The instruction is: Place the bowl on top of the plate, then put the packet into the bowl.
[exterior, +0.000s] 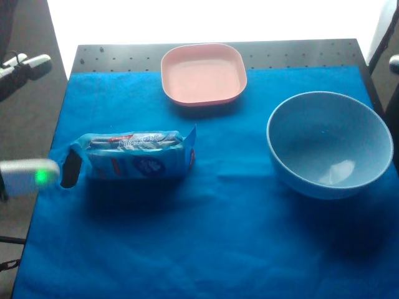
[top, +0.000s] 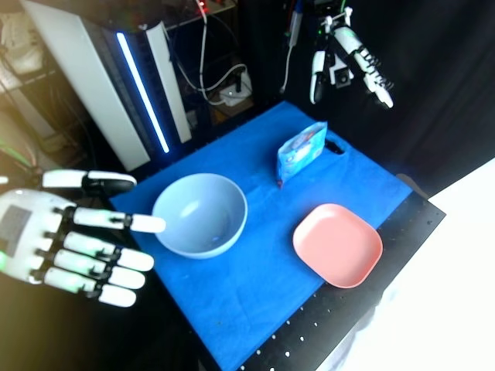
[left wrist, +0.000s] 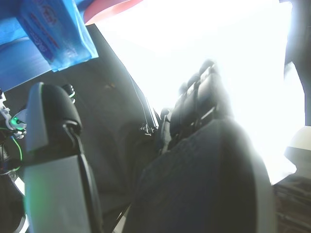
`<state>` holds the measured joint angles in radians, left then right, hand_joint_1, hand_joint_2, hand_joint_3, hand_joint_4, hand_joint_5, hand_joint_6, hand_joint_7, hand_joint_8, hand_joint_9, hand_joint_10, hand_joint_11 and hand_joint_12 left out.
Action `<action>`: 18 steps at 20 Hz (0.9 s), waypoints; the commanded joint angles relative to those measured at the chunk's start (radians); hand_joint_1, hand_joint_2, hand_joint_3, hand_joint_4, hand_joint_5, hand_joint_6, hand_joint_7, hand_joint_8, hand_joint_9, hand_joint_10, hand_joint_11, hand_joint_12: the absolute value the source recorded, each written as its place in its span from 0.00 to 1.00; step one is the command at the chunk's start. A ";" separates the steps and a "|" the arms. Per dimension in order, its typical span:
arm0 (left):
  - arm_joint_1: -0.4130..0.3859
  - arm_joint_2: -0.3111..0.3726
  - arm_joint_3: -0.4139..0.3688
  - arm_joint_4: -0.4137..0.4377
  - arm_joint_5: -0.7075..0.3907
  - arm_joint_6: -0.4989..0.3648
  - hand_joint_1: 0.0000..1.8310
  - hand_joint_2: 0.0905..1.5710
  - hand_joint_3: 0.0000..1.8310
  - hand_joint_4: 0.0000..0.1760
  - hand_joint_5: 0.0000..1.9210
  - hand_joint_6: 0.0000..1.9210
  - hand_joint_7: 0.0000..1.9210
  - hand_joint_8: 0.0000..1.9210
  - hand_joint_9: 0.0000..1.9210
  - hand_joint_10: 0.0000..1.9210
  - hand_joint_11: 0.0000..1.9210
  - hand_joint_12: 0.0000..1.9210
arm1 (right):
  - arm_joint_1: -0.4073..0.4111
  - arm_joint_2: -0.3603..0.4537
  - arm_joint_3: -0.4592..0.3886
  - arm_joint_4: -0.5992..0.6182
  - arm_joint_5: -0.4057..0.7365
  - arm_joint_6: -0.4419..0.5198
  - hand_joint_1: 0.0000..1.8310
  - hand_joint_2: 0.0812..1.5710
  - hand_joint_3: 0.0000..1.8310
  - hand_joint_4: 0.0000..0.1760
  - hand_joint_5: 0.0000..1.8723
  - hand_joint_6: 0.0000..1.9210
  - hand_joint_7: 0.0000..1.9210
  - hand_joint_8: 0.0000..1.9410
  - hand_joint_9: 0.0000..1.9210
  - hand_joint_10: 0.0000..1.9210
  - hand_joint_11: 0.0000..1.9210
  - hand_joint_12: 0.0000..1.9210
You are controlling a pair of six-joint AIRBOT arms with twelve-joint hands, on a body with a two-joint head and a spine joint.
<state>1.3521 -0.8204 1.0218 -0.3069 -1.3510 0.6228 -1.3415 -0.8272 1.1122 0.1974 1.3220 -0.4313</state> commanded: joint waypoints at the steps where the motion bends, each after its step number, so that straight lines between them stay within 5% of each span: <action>1: -0.010 -0.002 0.004 -0.016 -0.126 -0.004 0.25 0.56 0.01 1.00 0.06 0.00 0.00 0.00 0.00 0.00 0.00 0.00 | 0.005 0.004 0.007 0.029 0.121 0.006 0.25 0.66 0.01 0.74 0.16 0.01 0.05 0.00 0.03 0.00 0.01 0.08; 2: -0.010 -0.002 0.004 -0.016 -0.127 -0.004 0.25 0.57 0.01 1.00 0.06 0.00 0.00 0.00 0.00 0.00 0.00 0.00 | 0.005 0.004 0.007 0.029 0.121 0.006 0.25 0.66 0.01 0.72 0.16 0.00 0.05 0.00 0.03 0.00 0.01 0.08; 7: -0.010 -0.002 0.003 -0.016 -0.125 -0.004 0.27 0.57 0.00 1.00 0.06 0.00 0.00 0.00 0.00 0.00 0.00 0.00 | 0.013 0.006 0.006 0.015 0.121 0.006 0.24 0.63 0.00 0.99 0.09 0.00 0.02 0.00 0.00 0.00 0.00 0.05; 13: -0.010 -0.004 0.003 -0.016 -0.124 -0.004 0.29 0.56 0.00 1.00 0.05 0.00 0.00 0.00 0.00 0.00 0.00 0.00 | 0.086 0.015 -0.006 -0.098 0.121 0.006 0.25 0.52 0.00 1.00 0.00 0.00 0.00 0.00 0.00 0.00 0.00 0.00; 18: -0.010 -0.005 0.003 -0.016 -0.119 -0.004 0.33 0.55 0.00 1.00 0.05 0.00 0.00 0.00 0.00 0.00 0.00 0.00 | 0.109 0.015 -0.012 -0.162 0.099 0.006 0.30 0.49 0.00 1.00 0.05 0.01 0.02 0.00 0.02 0.00 0.00 0.00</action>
<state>1.3521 -0.8211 1.0218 -0.3069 -1.3476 0.6243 -1.2396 -0.8165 1.1004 0.0063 1.3037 -0.4309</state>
